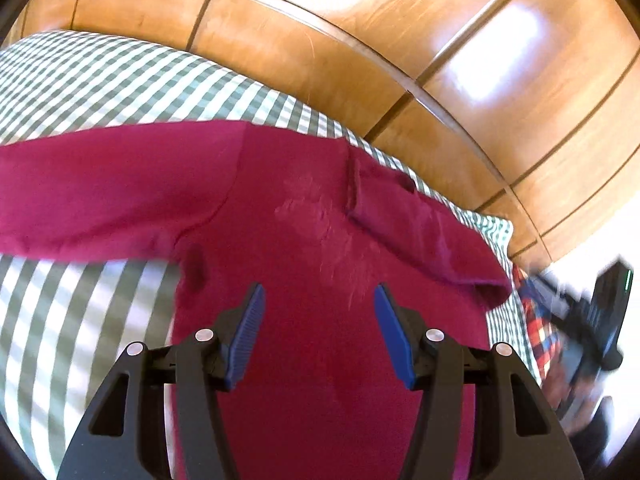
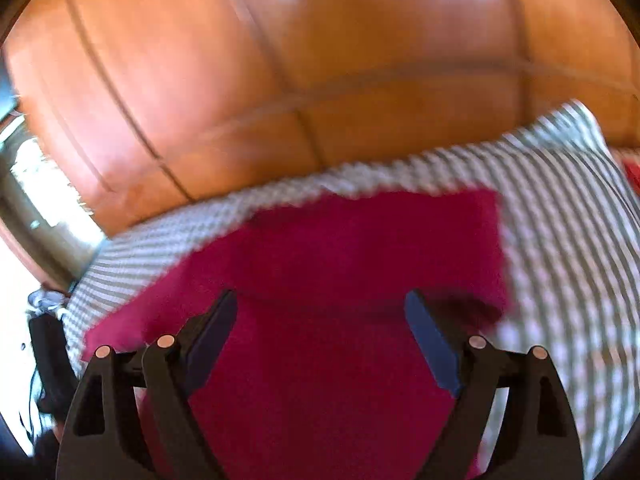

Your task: Fold small clothes

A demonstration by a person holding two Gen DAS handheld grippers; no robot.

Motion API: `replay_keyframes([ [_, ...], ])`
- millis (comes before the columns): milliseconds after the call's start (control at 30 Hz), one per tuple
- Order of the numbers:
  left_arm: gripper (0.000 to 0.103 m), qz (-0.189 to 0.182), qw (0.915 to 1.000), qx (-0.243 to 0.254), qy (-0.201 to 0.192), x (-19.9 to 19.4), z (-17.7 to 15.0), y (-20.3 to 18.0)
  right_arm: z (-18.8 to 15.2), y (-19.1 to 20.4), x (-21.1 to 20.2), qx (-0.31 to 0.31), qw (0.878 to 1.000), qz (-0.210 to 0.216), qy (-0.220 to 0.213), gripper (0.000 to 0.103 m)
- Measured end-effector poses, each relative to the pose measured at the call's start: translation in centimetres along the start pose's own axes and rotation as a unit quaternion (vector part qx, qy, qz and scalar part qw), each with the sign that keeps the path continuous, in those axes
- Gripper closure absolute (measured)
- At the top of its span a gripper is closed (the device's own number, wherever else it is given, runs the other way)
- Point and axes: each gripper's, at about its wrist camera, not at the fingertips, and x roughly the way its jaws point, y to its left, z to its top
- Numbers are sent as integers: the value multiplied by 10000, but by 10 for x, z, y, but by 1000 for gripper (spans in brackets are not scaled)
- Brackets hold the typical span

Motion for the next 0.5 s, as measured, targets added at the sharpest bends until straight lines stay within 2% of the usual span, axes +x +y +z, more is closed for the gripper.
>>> replay_keyframes([
  [133, 47, 4, 9999, 28, 101, 32, 25, -15, -27, -55, -18, 496, 9980, -384, 111, 18],
  [233, 47, 2, 9997, 57, 253, 62, 43, -30, -35, -78, -21, 715, 9956, -586, 131, 17],
  [433, 47, 245, 9982, 191, 515, 118, 59, -52, -27, -90, -11, 840, 9940, -698, 40, 15],
  [467, 48, 263, 9980, 149, 553, 125, 60, -53, -23, -90, -7, 847, 9937, -727, -3, 15],
  [500, 55, 251, 9979, 81, 595, 131, 61, -53, -20, -90, -1, 855, 9933, -781, -47, 15],
])
